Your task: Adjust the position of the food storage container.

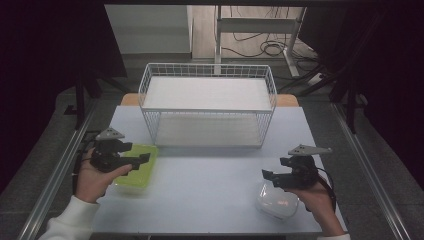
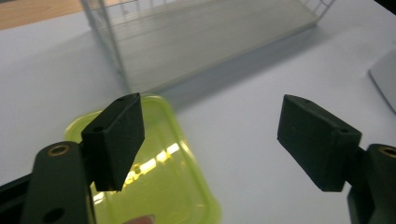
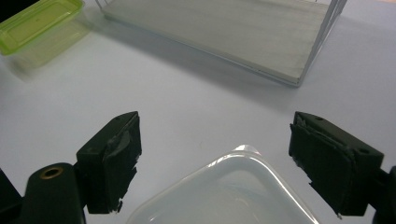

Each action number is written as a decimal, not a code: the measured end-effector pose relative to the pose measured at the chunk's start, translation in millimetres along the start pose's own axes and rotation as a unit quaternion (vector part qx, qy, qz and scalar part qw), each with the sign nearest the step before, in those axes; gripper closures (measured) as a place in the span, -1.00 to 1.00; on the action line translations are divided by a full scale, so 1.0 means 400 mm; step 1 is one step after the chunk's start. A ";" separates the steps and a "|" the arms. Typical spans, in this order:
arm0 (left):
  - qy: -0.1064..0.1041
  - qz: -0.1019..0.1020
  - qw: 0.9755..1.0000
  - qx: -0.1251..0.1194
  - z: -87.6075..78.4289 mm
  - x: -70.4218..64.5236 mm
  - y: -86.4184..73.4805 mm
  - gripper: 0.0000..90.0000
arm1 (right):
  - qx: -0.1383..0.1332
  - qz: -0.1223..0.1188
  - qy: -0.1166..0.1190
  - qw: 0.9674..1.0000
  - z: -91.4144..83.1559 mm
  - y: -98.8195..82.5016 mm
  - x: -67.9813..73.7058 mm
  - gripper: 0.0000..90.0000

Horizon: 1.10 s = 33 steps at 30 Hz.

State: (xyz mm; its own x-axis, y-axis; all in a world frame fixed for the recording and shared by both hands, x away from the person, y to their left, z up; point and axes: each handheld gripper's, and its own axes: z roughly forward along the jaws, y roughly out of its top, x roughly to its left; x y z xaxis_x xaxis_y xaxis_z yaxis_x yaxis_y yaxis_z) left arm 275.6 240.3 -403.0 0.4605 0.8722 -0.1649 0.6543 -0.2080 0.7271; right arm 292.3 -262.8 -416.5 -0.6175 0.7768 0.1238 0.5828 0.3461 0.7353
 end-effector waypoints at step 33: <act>0.062 -0.090 0.983 0.145 0.137 0.288 -0.021 0.92 | 0.007 0.007 -0.019 1.000 0.012 -0.008 -0.010 -0.62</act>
State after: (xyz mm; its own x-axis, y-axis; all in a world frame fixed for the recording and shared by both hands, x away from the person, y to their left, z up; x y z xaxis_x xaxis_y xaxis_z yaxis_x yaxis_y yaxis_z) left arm 356.2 318.3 -464.6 0.2560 0.9502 -0.1777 0.8708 -0.1468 0.4692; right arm 295.4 -264.5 -422.8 -0.5884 0.8013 0.1076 0.5988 0.3425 0.7240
